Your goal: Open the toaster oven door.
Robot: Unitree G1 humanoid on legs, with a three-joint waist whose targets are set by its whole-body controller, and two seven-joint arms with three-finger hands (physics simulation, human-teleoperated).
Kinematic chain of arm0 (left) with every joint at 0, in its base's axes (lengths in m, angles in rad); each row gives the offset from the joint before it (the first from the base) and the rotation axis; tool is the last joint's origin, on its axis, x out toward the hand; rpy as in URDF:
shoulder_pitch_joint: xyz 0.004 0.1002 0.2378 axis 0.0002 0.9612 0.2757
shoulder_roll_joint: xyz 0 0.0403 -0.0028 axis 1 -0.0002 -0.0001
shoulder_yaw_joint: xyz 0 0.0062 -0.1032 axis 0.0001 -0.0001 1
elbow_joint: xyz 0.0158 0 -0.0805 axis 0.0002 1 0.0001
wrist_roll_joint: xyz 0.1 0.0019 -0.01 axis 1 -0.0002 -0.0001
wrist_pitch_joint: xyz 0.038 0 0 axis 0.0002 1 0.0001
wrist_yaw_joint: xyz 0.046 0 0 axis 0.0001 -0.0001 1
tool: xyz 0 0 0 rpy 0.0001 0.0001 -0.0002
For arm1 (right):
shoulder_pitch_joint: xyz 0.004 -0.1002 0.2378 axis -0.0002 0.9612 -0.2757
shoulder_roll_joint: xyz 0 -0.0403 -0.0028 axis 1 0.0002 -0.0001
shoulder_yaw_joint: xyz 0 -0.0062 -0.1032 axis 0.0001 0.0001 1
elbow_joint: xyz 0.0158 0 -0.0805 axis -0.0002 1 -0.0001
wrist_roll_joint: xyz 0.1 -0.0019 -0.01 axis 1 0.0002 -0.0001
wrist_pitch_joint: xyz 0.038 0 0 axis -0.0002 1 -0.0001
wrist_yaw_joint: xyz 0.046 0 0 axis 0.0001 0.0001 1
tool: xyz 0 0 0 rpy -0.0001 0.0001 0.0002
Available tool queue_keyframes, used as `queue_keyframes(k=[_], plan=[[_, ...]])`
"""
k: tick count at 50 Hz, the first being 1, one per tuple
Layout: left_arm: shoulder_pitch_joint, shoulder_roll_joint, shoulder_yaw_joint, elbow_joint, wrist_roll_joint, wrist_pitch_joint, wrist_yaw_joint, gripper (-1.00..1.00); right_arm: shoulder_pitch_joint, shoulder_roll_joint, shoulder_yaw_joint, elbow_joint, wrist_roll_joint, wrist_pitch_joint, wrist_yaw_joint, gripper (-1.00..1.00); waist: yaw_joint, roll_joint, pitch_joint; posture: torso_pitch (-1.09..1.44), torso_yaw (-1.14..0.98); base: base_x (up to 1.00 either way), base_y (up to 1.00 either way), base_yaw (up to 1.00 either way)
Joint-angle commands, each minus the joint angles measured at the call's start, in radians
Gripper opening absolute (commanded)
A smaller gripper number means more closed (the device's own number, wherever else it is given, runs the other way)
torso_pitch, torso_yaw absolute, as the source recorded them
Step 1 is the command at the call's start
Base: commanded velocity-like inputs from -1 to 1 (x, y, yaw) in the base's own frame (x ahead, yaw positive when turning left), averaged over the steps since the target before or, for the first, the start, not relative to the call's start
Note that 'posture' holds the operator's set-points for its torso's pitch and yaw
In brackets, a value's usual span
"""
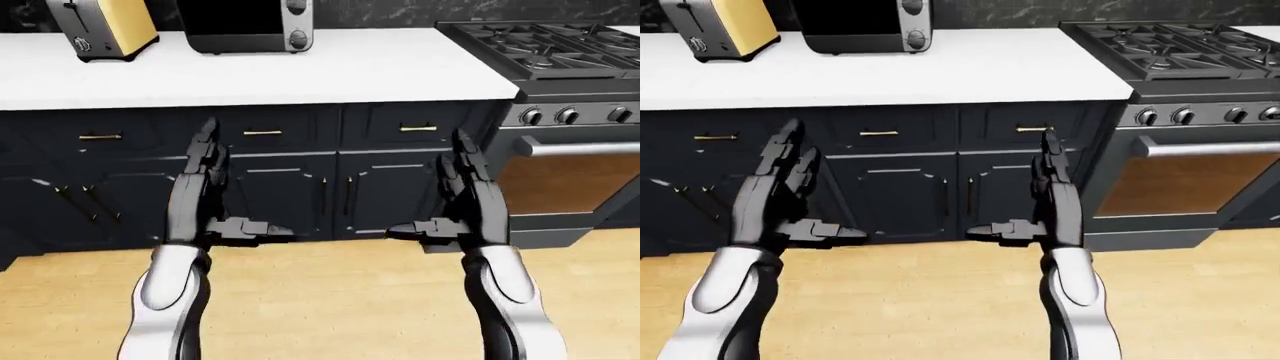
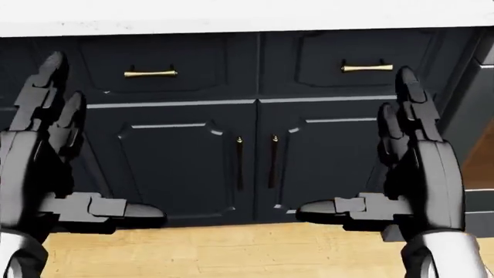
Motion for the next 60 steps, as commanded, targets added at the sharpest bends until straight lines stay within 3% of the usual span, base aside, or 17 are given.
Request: queue_keyframes(k=[1, 11, 12, 14, 24, 27, 30, 31, 34, 39, 43, 44, 46, 53, 57, 58, 60], plan=[[-0.061, 0.016, 0.015, -0.070, -0.015, 0.080, 0.009, 1.00, -0.046, -0.010, -0.006, -0.097, 0.019, 0.051, -0.008, 1.00, 0.000, -0.001, -0.019, 0.00, 0.00, 0.00, 0.00, 0.00], [-0.187, 0.067, 0.047, -0.112, -0.045, 0.207, 0.025, 1.00, -0.183, -0.056, -0.064, -0.256, 0.118, 0.272, -0.062, 1.00, 0.002, -0.003, -0.006, 0.00, 0.00, 0.00, 0.00, 0.00], [-0.186, 0.068, 0.047, -0.114, -0.048, 0.207, 0.028, 1.00, -0.189, -0.057, -0.069, -0.269, 0.130, 0.286, -0.070, 1.00, 0.000, 0.002, -0.025, 0.00, 0.00, 0.12, 0.00, 0.00], [-0.180, 0.068, 0.050, -0.118, -0.054, 0.203, 0.033, 1.00, -0.183, -0.058, -0.063, -0.275, 0.141, 0.275, -0.076, 1.00, -0.001, 0.005, 0.013, 0.00, 0.00, 0.14, 0.00, 0.00], [-0.168, 0.066, 0.030, -0.127, -0.048, 0.193, 0.044, 1.00, -0.157, -0.057, -0.058, -0.274, 0.169, 0.260, -0.087, 1.00, -0.004, -0.009, 0.020, 0.00, 0.00, 0.15, 0.00, 0.00], [-0.164, 0.061, 0.024, -0.129, -0.043, 0.192, 0.045, 1.00, -0.145, -0.054, -0.056, -0.266, 0.172, 0.241, -0.083, 1.00, -0.004, 0.017, 0.020, 0.00, 0.00, 0.15, 0.00, 0.00], [-0.148, 0.053, 0.021, -0.120, -0.039, 0.172, 0.045, 1.00, -0.129, -0.051, -0.047, -0.240, 0.163, 0.203, -0.073, 1.00, -0.006, 0.082, 0.015, 0.00, 0.00, 0.15, 0.00, 0.00], [-0.144, 0.051, 0.022, -0.116, -0.038, 0.165, 0.044, 1.00, -0.130, -0.050, -0.046, -0.245, 0.164, 0.209, -0.075, 1.00, 0.003, 0.052, 0.021, 0.00, 0.00, 0.14, 0.00, 0.00], [-0.135, 0.045, 0.018, -0.116, -0.037, 0.161, 0.044, 1.00, -0.121, -0.044, -0.037, -0.256, 0.163, 0.213, -0.076, 1.00, 0.001, 0.059, 0.017, 0.00, 0.00, 0.15, 0.00, 0.00], [-0.125, 0.042, 0.014, -0.114, -0.034, 0.150, 0.042, 1.00, -0.097, -0.035, -0.027, -0.243, 0.152, 0.182, -0.065, 1.00, 0.004, 0.018, 0.025, 0.00, 0.00, 0.19, 0.00, 0.00], [-0.123, 0.040, 0.008, -0.109, -0.029, 0.142, 0.041, 1.00, -0.091, -0.033, -0.025, -0.241, 0.149, 0.177, -0.060, 1.00, 0.011, -0.071, 0.005, 0.00, 0.00, 0.22, 0.00, 0.00], [-0.118, 0.038, 0.007, -0.104, -0.028, 0.134, 0.040, 1.00, -0.083, -0.030, -0.020, -0.226, 0.142, 0.157, -0.054, 1.00, -0.001, -0.043, 0.014, 0.00, 0.00, 0.27, 0.00, 0.00], [-0.112, 0.036, 0.008, -0.099, -0.027, 0.123, 0.038, 1.00, -0.077, -0.026, -0.017, -0.223, 0.139, 0.149, -0.051, 1.00, 0.001, -0.051, 0.027, 0.00, 0.00, 0.35, 0.00, 0.00], [-0.101, 0.028, -0.002, -0.094, -0.020, 0.111, 0.038, 1.00, -0.060, -0.019, -0.017, -0.223, 0.135, 0.139, -0.045, 1.00, -0.012, 0.009, 0.036, 0.00, 0.00, 0.41, 0.00, 0.00], [-0.097, 0.026, 0.000, -0.096, -0.019, 0.110, 0.036, 1.00, -0.049, -0.016, -0.017, -0.215, 0.132, 0.123, -0.039, 1.00, -0.015, 0.111, 0.003, 0.00, 0.00, 0.41, 0.00, 0.00], [-0.095, 0.026, 0.001, -0.095, -0.018, 0.108, 0.036, 1.00, -0.047, -0.015, -0.017, -0.212, 0.133, 0.119, -0.037, 1.00, -0.002, 0.069, 0.023, 0.00, 0.00, 0.41, 0.00, 0.00], [-0.091, 0.025, 0.001, -0.087, -0.017, 0.096, 0.034, 1.00, -0.047, -0.011, -0.018, -0.208, 0.139, 0.118, -0.037, 1.00, 0.000, 0.077, 0.024, 0.00, 0.00, 0.41, 0.00, 0.00]])
